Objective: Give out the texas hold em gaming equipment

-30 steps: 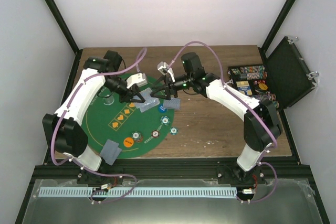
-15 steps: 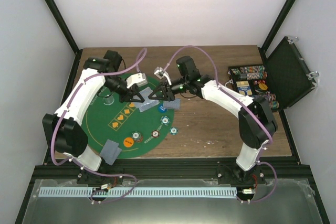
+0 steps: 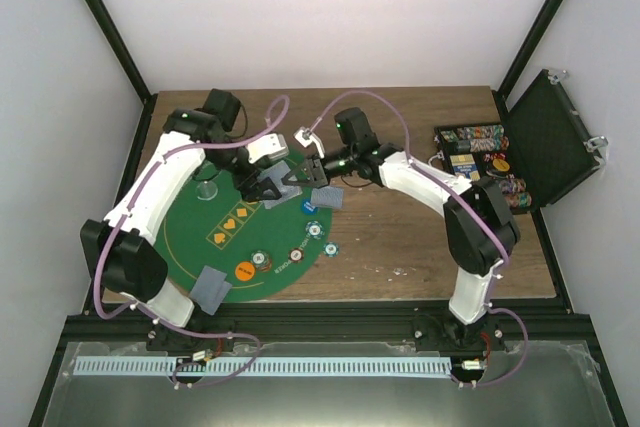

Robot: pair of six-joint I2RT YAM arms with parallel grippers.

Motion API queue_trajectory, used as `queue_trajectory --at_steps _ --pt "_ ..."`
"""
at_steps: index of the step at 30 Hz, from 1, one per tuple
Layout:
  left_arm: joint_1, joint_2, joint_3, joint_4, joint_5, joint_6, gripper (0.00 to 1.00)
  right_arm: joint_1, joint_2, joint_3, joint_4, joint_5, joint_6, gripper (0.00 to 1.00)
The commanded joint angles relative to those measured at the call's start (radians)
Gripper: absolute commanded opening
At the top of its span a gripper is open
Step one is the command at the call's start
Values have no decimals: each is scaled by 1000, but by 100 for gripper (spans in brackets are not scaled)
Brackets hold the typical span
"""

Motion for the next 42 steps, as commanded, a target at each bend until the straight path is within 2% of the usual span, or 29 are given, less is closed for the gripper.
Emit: queue_trajectory --at_steps 1,7,10,21,27,32,39,42 --pt "-43 -27 21 69 -88 -24 100 -12 28 43 103 -17 162 1" --pt "-98 -16 -13 172 -246 -32 100 -13 52 50 150 -41 251 1" --pt "-108 -2 -24 194 -280 -16 100 -14 57 49 166 -51 272 1" --pt "-133 5 -70 186 -306 48 98 -22 64 50 197 -55 328 1" --pt "-132 11 -16 87 -180 83 100 -30 69 51 201 -39 331 1" --pt "-132 13 -25 62 -166 93 99 -30 70 53 200 -27 331 1" --pt "-132 15 -103 233 -326 43 98 -31 66 49 225 -57 341 1" --pt "-132 27 -98 257 -328 28 89 -31 63 44 228 -77 337 1"
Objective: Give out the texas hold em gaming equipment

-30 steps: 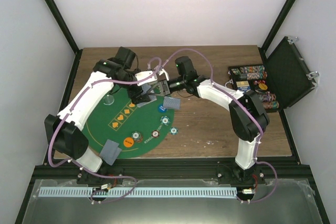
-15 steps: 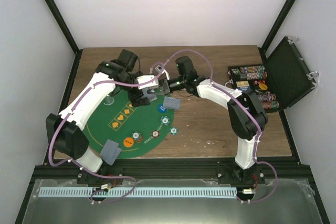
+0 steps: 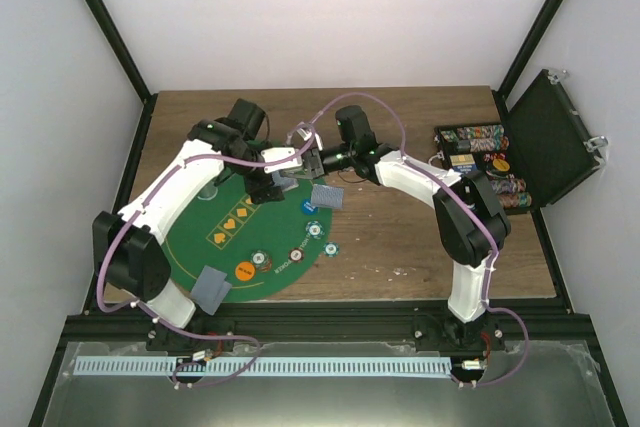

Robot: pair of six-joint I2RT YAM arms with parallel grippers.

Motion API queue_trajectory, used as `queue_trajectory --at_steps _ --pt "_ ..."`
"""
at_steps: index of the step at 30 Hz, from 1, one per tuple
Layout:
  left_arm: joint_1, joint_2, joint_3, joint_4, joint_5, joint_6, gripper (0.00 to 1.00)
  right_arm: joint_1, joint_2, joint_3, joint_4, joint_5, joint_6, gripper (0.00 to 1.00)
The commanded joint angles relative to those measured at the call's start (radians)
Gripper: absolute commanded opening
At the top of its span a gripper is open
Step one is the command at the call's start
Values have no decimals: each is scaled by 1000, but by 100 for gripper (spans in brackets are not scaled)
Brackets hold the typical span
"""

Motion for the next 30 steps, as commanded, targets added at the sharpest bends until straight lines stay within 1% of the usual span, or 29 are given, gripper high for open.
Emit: queue_trajectory --at_steps 1,2,5,8,9,13,15,17,19,22,25,30 --pt "-4 21 3 75 -34 -26 85 -7 -17 35 33 -54 3 1" --pt "-4 22 11 76 -27 -33 80 -7 -17 32 30 -56 0 1" --pt "-4 21 26 72 8 -41 71 -6 -19 24 32 -57 -4 1" --pt "-4 22 37 60 20 -47 60 -6 -15 25 32 -60 -5 1" --pt "-4 22 39 56 18 -44 58 -7 -14 24 31 -59 -6 2" --pt "-4 19 41 33 24 -36 53 -6 -9 28 19 -49 -17 15" --pt "-3 18 39 26 26 -29 52 -7 -6 29 19 -39 -17 21" --pt "-4 17 39 17 23 -20 51 -7 0 34 20 -33 -14 24" --pt "-3 18 37 10 22 -14 51 -7 7 44 19 -30 -12 30" --pt "-4 17 40 3 20 -7 51 -6 20 60 16 -25 -18 35" --pt "-5 19 42 -7 21 2 51 -7 36 79 -6 -8 -35 38" --pt "-4 21 40 -23 -4 15 51 -8 20 69 -59 61 -79 38"
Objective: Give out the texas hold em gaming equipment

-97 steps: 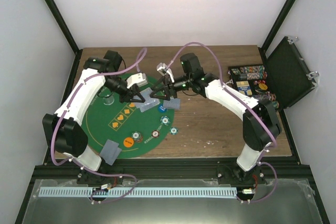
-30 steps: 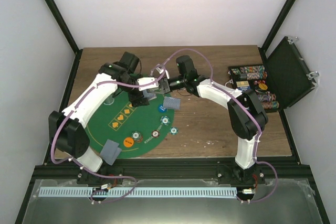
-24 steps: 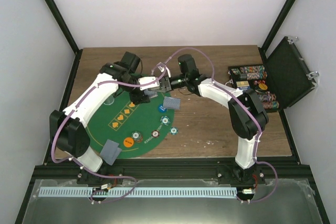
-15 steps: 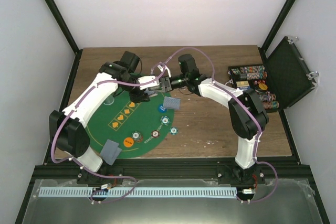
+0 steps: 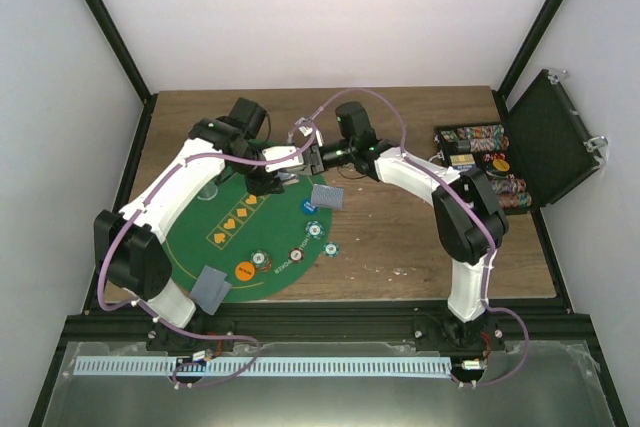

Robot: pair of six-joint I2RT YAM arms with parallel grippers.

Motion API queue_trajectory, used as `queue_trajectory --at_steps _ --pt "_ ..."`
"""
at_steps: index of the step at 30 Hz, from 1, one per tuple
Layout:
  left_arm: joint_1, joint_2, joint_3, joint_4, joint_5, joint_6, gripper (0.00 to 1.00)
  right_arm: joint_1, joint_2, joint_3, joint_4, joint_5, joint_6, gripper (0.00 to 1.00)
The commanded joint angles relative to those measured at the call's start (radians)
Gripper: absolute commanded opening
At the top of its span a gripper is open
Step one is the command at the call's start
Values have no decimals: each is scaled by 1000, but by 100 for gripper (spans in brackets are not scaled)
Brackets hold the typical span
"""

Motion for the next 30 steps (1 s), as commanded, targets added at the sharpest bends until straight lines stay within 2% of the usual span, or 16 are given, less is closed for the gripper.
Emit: queue_trajectory --at_steps 1,4,11,16,22,30 --pt "0 5 23 -29 -21 32 51 2 -6 24 -59 73 -47 37" --pt "-1 6 19 -36 -32 32 51 -4 -17 8 -96 128 -65 33" --pt "0 6 14 -39 -41 29 51 -19 -50 -36 -105 168 -73 32" --pt "0 9 12 -40 -46 29 51 -24 -54 -40 -107 137 -84 32" --pt "0 16 10 -39 -51 26 51 -20 -48 -29 -72 41 -92 40" --pt "0 23 18 -43 -47 18 52 10 2 25 -23 36 -83 51"
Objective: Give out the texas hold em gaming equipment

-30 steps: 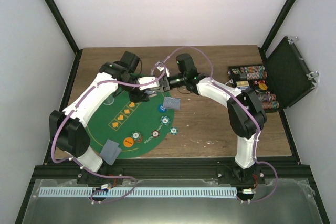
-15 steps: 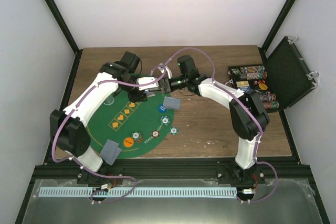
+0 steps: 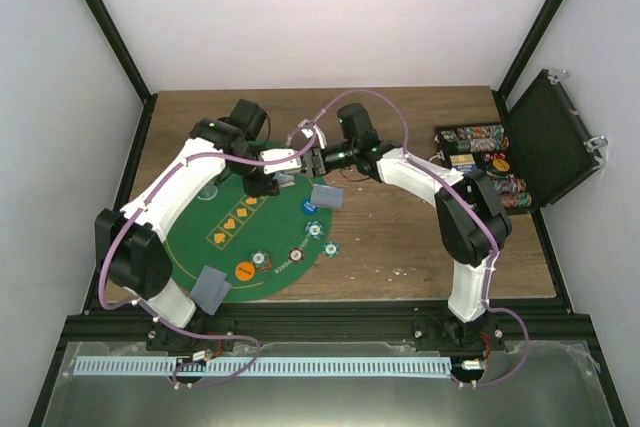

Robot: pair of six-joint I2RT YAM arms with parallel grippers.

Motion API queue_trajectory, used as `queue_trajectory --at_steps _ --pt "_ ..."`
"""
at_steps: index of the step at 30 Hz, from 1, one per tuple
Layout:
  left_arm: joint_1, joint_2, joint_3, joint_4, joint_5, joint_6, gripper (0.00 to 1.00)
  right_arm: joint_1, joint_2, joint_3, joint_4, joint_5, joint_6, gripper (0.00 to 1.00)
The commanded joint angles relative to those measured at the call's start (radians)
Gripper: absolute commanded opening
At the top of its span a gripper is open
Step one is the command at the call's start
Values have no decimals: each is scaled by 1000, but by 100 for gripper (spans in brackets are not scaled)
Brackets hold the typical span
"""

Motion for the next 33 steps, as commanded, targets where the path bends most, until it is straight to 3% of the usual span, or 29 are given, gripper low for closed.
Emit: queue_trajectory --at_steps 1,6,18,31,33 --pt "-1 15 19 -15 17 9 51 11 37 53 55 -16 5 52" --pt "-1 14 15 -18 13 11 52 11 41 48 53 26 4 53" --pt "0 14 -5 -9 -6 7 51 -21 -27 -41 8 143 -14 37" --pt "9 27 -19 10 -40 0 50 -21 -62 -38 -34 146 -44 24" --pt "10 31 -18 10 -40 -5 50 -21 -64 -38 -37 139 -46 18"
